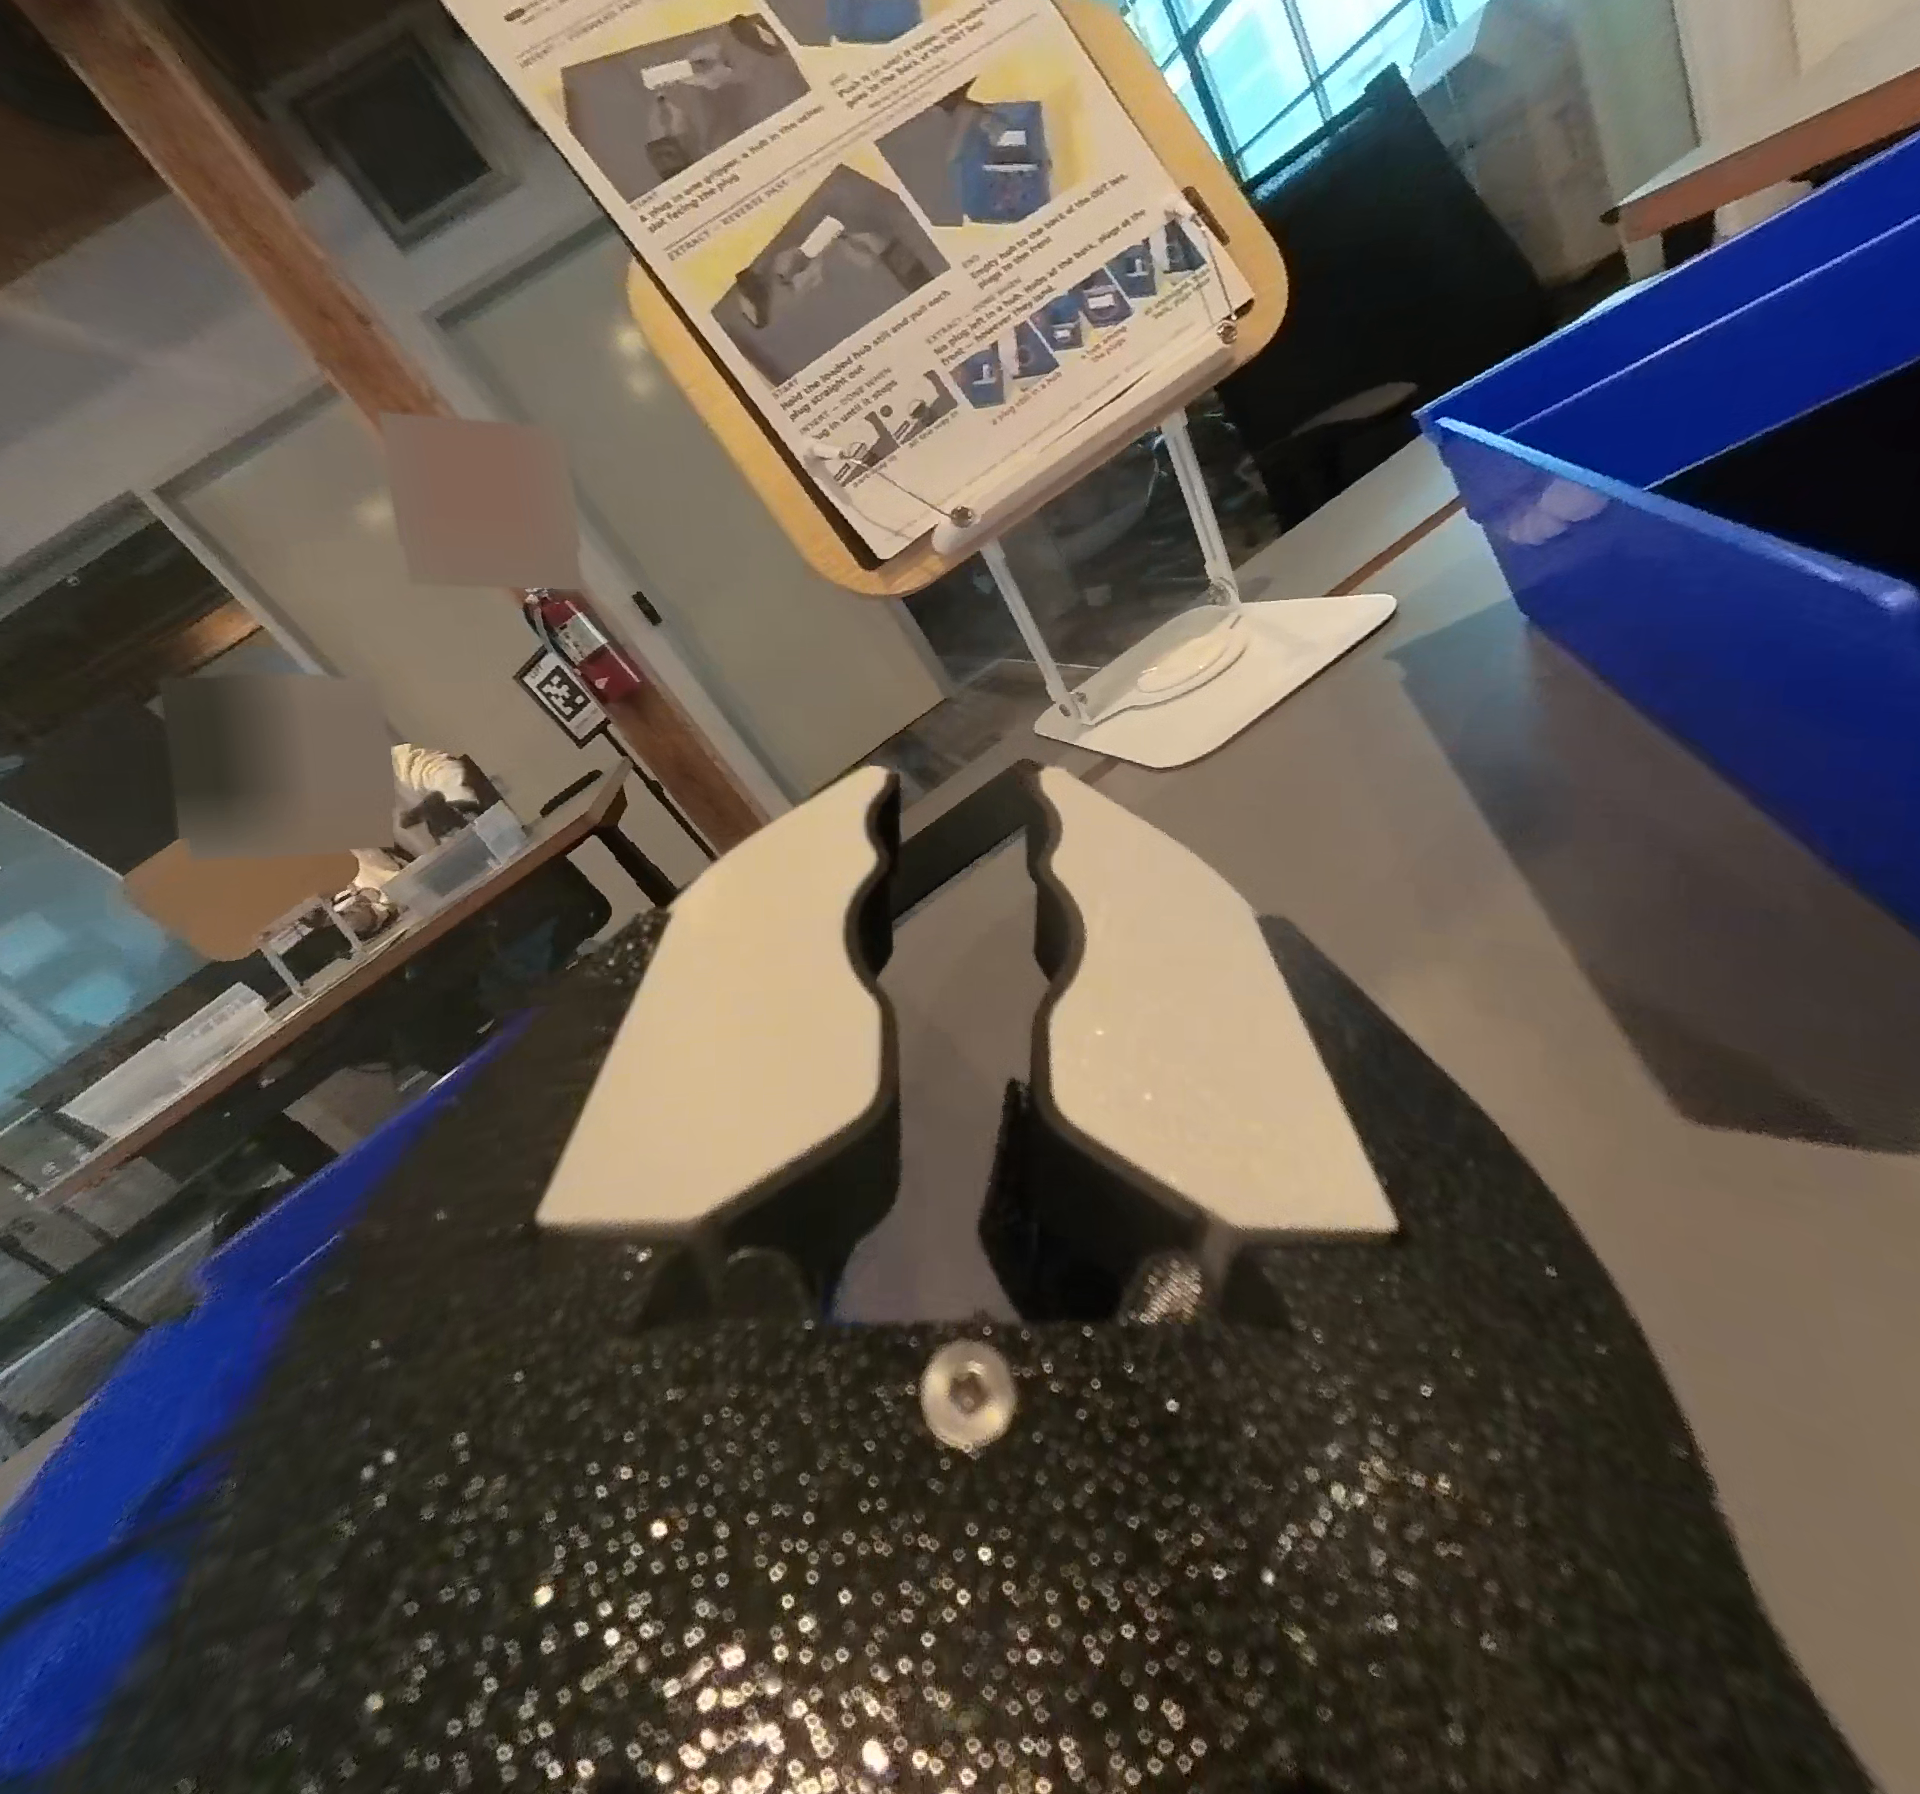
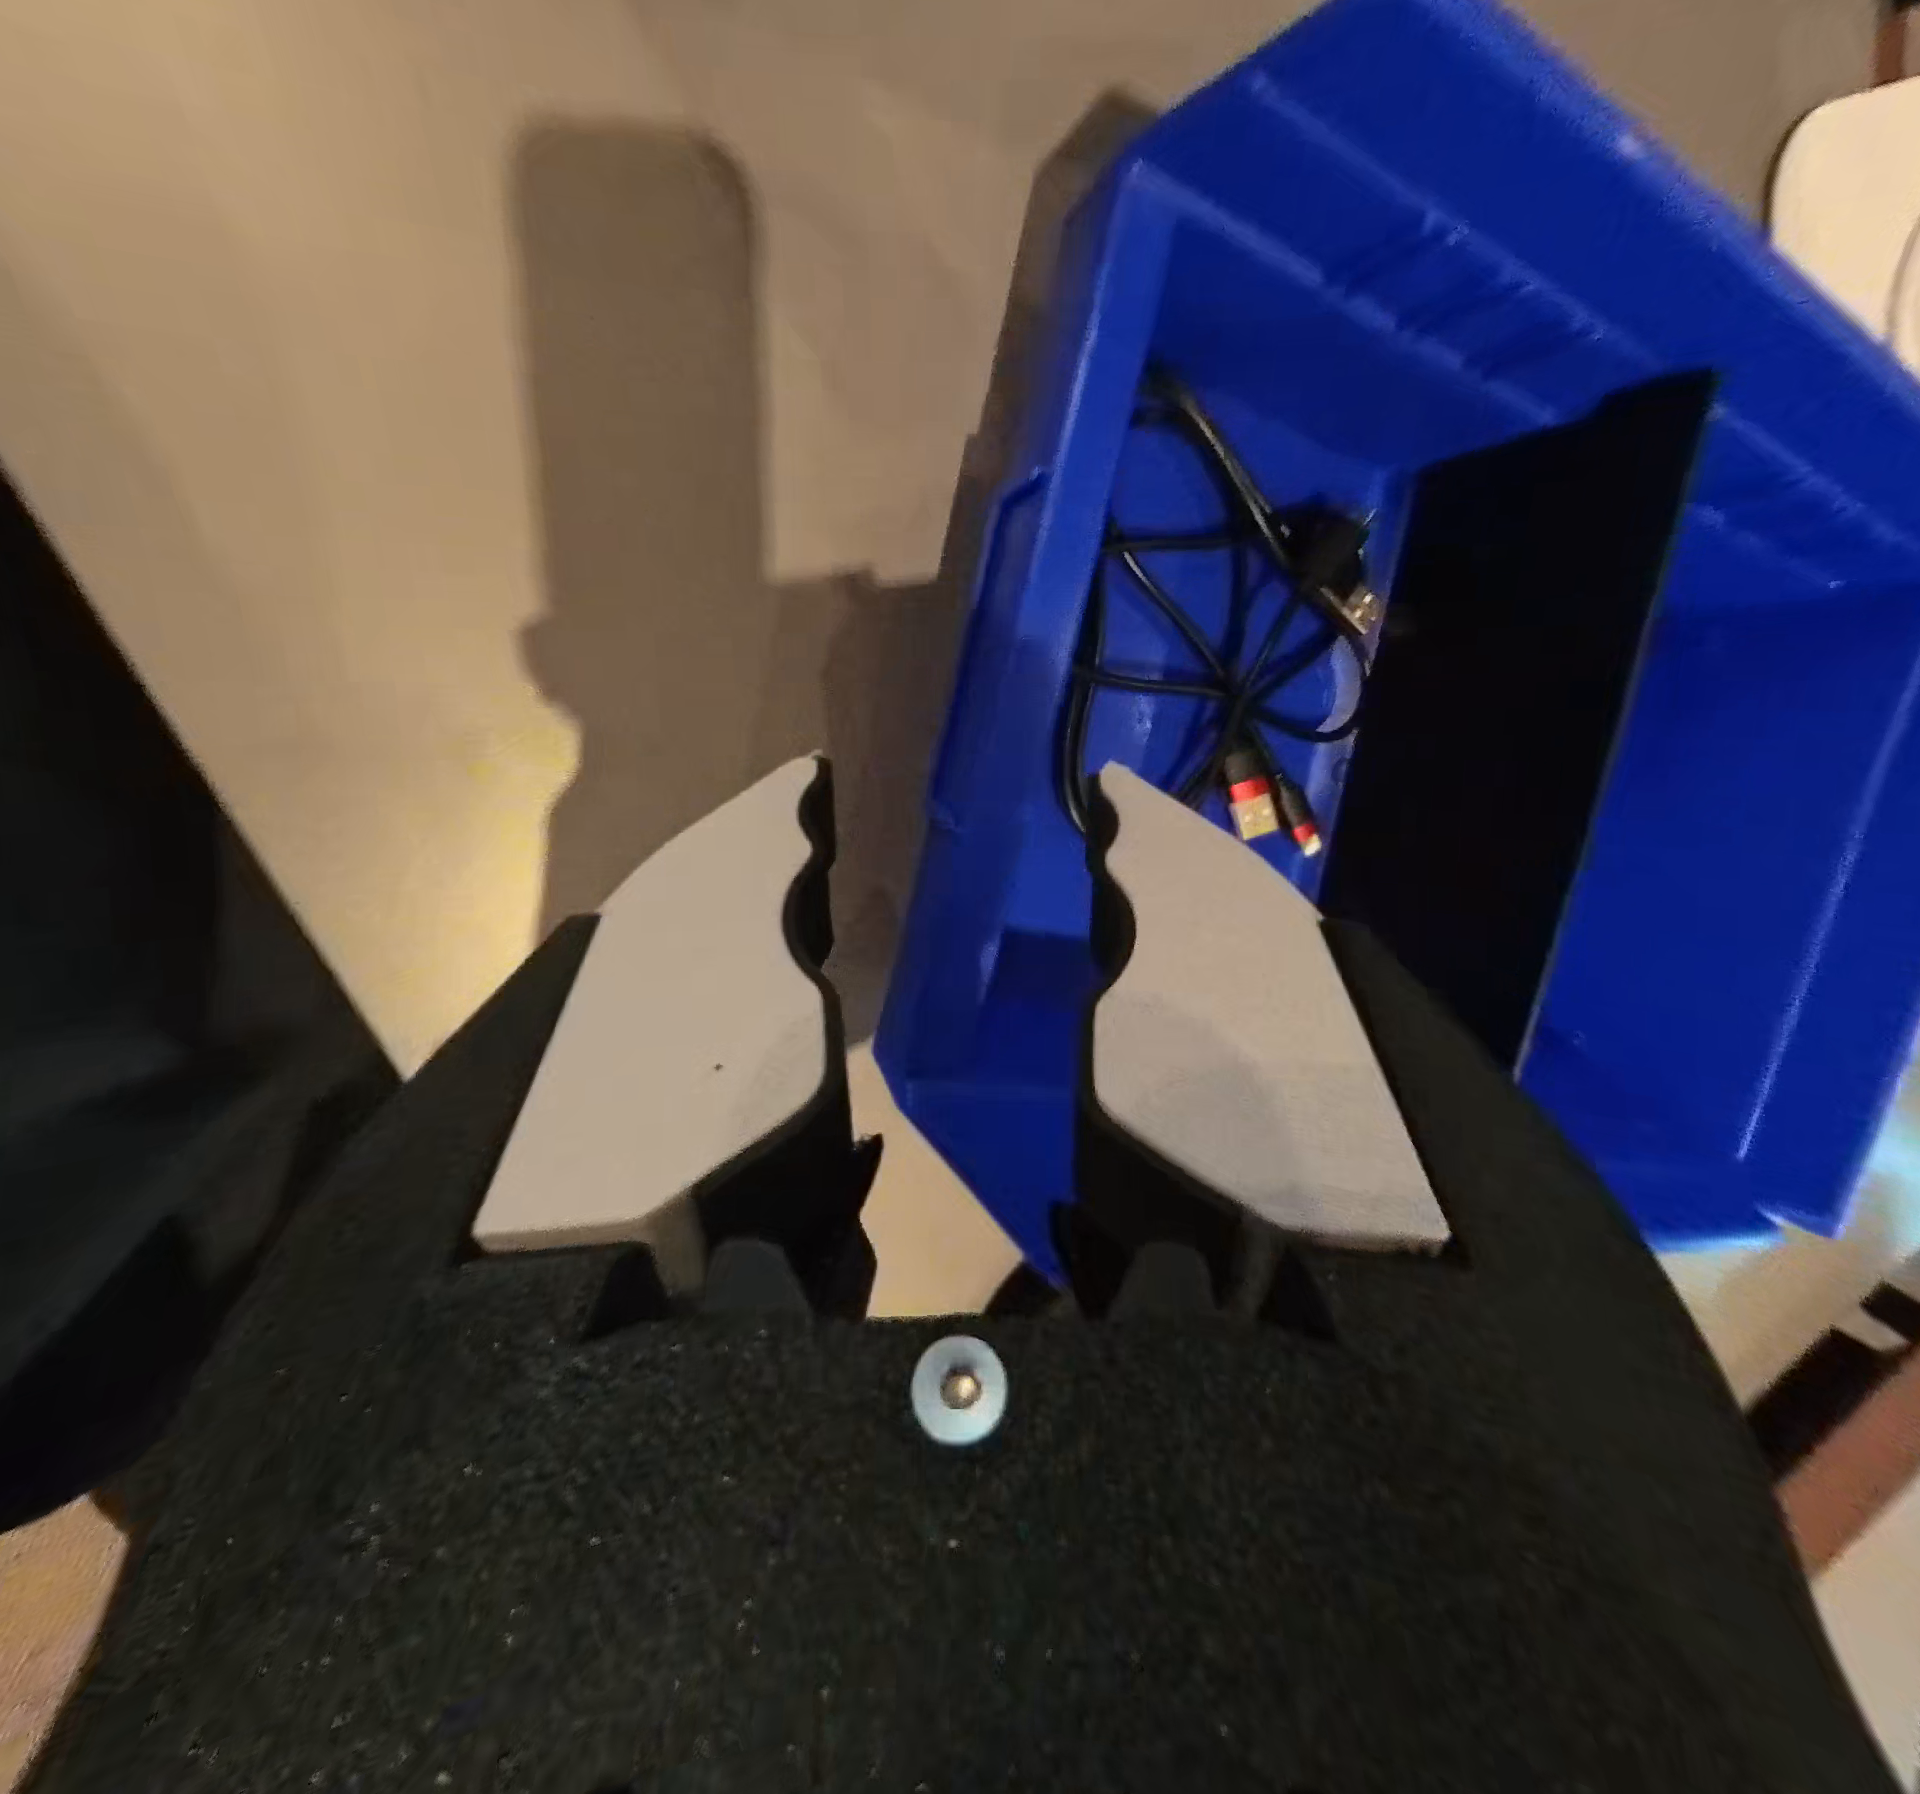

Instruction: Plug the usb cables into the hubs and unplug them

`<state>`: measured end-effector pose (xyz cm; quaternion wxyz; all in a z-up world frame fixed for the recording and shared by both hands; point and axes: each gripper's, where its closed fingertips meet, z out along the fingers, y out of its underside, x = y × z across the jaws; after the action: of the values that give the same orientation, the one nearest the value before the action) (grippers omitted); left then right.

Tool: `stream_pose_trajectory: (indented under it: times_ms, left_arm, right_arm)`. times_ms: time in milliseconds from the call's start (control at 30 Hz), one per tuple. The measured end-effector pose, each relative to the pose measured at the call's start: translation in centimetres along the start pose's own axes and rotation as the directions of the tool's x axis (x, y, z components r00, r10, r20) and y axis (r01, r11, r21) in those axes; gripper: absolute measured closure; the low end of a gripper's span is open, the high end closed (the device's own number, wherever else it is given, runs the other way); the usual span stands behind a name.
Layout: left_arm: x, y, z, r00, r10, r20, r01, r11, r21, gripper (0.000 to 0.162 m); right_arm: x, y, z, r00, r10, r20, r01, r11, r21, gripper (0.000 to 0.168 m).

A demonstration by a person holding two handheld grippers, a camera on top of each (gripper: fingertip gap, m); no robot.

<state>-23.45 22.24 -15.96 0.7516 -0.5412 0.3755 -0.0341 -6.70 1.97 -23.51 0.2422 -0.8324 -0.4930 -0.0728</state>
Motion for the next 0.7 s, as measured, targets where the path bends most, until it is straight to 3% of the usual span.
stream_pose_trajectory:
  times_ms: [167, 333, 567, 633, 700]
  left_arm:
    - [0.8, 0.3, 0.2, 1.0, 0.01, -0.029, -0.011, 1.0, -0.013, 0.139]
    - [1.3, 0.5, 0.4, 0.999, 0.013, -0.049, -0.014, 1.0, -0.028, 0.139]
    - [1.5, 1.0, 0.6, 0.998, 0.009, -0.061, -0.012, 0.999, -0.051, 0.139]
    - [1.6, 1.1, 0.6, 0.998, 0.009, -0.064, -0.013, 0.998, -0.056, 0.139]
    - [1.7, 1.3, 0.7, 0.998, 0.011, -0.065, -0.015, 0.998, -0.061, 0.139]
  right_arm:
    - [1.5, 2.8, 2.9, 0.991, -0.089, -0.096, 0.066, 0.973, -0.219, 0.131]
    - [3.3, 4.3, 3.4, 0.996, -0.014, -0.092, -0.008, 0.971, -0.237, 0.133]
    - [10.8, 11.8, 3.7, 0.964, 0.029, -0.263, -0.138, 0.902, -0.41, 0.142]
    - [11.6, 11.5, 2.8, 0.963, 0.114, -0.245, -0.192, 0.927, -0.323, 0.141]
    - [13.0, 9.4, 0.8, 0.941, 0.238, -0.241, -0.274, 0.953, -0.129, 0.141]
